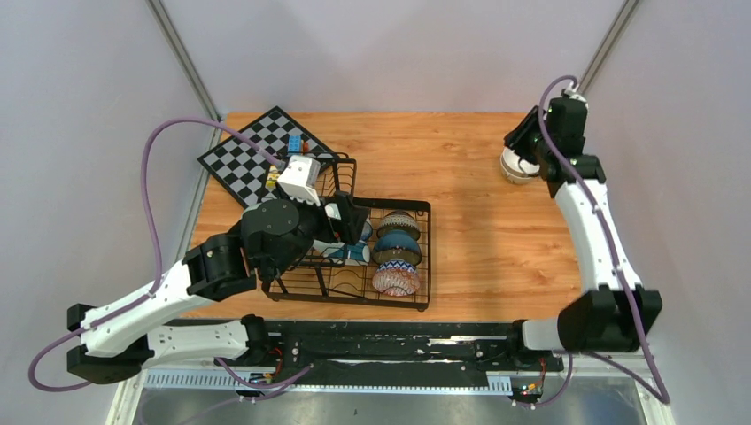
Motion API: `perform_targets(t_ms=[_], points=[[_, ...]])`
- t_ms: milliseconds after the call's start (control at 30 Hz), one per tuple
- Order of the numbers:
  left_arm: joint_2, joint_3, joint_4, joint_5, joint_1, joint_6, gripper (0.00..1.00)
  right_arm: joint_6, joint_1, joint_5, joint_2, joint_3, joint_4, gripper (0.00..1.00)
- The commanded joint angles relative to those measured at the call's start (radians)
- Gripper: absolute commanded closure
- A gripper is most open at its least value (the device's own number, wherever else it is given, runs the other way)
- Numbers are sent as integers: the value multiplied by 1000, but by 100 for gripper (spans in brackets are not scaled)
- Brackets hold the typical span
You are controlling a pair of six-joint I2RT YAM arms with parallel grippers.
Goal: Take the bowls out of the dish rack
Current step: Place the bowl with the bowl, then move the dish rack to the center of the board.
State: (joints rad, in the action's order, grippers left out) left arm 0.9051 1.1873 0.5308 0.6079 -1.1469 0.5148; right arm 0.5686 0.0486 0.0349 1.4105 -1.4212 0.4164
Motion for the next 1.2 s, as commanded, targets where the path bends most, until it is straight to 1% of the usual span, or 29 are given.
perform_targets(t_ms=[0, 100, 200, 267, 333, 400, 433, 533, 600, 633, 700, 800, 900, 967, 1033, 1100, 1167], points=[[-14, 16, 19, 92, 6, -62, 0, -64, -140, -174, -186, 152, -51, 58], [2, 42, 11, 132, 5, -107, 0, -96, -277, -226, -328, 254, -50, 56], [30, 85, -3, 178, 6, -166, 0, -102, -445, -220, -468, 369, -39, 54], [40, 92, -34, 207, 7, -208, 0, -86, -525, -200, -547, 437, -12, 53], [50, 101, -63, 247, 9, -252, 0, -55, -561, -159, -617, 514, 16, 52], [84, 149, -20, 272, 28, -262, 0, -30, -566, -88, -703, 598, 29, 51], [101, 181, 18, 262, 52, -257, 0, -23, -566, -37, -735, 636, 28, 51], [123, 250, 194, 138, 189, -156, 0, -35, -567, 121, -819, 748, -27, 51], [97, 236, 259, 62, 270, -100, 0, -21, -566, 208, -853, 809, -106, 51], [76, 222, 282, 44, 287, -74, 0, -1, -566, 264, -864, 833, -154, 51], [22, 189, 304, 35, 293, -26, 0, 49, -567, 347, -866, 865, -282, 51], [-77, 138, 310, 33, 293, 29, 0, 161, -566, 445, -816, 881, -500, 51], [-169, 89, 314, 51, 293, 56, 0, 343, -569, 551, -717, 885, -779, 51], [-223, 53, 315, 59, 293, 60, 0, 421, -578, 626, -633, 848, -914, 51], [-272, 18, 302, 41, 293, 50, 0, 417, -611, 668, -568, 793, -953, 50], [-307, 9, 316, 65, 292, 60, 0, 361, -665, 636, -539, 751, -918, 50], [-336, 21, 372, 129, 293, 97, 0, 309, -718, 589, -526, 740, -890, 50]])
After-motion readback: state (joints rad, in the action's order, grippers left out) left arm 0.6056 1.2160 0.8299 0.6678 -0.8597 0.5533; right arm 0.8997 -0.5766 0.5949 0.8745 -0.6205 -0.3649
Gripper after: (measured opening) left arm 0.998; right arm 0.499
